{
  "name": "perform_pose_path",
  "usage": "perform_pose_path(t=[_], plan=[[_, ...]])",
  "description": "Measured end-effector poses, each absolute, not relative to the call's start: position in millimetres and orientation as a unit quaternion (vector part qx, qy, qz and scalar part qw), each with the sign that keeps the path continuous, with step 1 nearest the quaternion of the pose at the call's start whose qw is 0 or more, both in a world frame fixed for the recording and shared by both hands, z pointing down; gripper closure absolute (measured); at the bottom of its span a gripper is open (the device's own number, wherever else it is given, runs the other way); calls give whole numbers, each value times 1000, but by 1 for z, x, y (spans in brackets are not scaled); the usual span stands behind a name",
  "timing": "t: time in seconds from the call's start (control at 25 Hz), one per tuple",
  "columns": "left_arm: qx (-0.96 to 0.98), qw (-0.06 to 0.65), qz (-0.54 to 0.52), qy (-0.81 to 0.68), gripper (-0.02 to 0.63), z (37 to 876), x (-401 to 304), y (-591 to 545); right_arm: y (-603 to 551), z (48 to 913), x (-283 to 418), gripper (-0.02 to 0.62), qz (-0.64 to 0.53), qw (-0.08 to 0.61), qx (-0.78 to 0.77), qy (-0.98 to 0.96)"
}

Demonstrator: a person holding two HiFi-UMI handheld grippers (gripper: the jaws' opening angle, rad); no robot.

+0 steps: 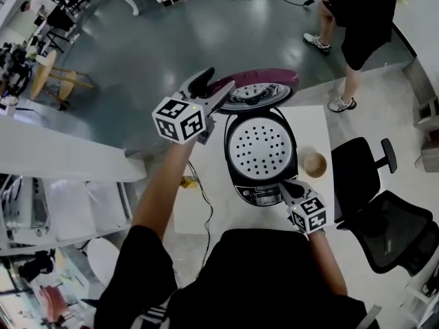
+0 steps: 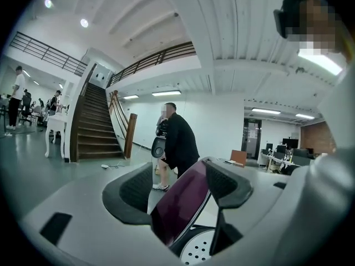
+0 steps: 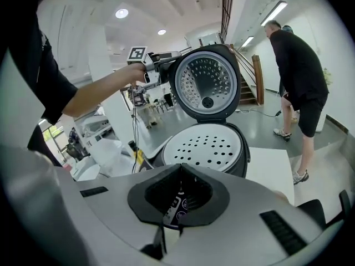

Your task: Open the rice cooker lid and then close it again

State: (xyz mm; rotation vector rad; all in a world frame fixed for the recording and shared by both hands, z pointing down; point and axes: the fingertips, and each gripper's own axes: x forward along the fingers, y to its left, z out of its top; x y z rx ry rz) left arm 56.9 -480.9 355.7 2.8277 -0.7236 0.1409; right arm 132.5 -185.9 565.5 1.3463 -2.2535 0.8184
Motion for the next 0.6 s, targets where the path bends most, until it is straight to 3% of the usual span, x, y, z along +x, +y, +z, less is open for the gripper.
perform_pose_path(t=[0.44, 0.6], plan=[[966, 106, 80, -220, 327, 357, 59, -470, -178, 554, 124, 595, 296, 169, 492, -801], [973, 64, 104, -195, 352, 355, 63, -457, -173, 555, 117, 595, 298, 167, 491, -801]])
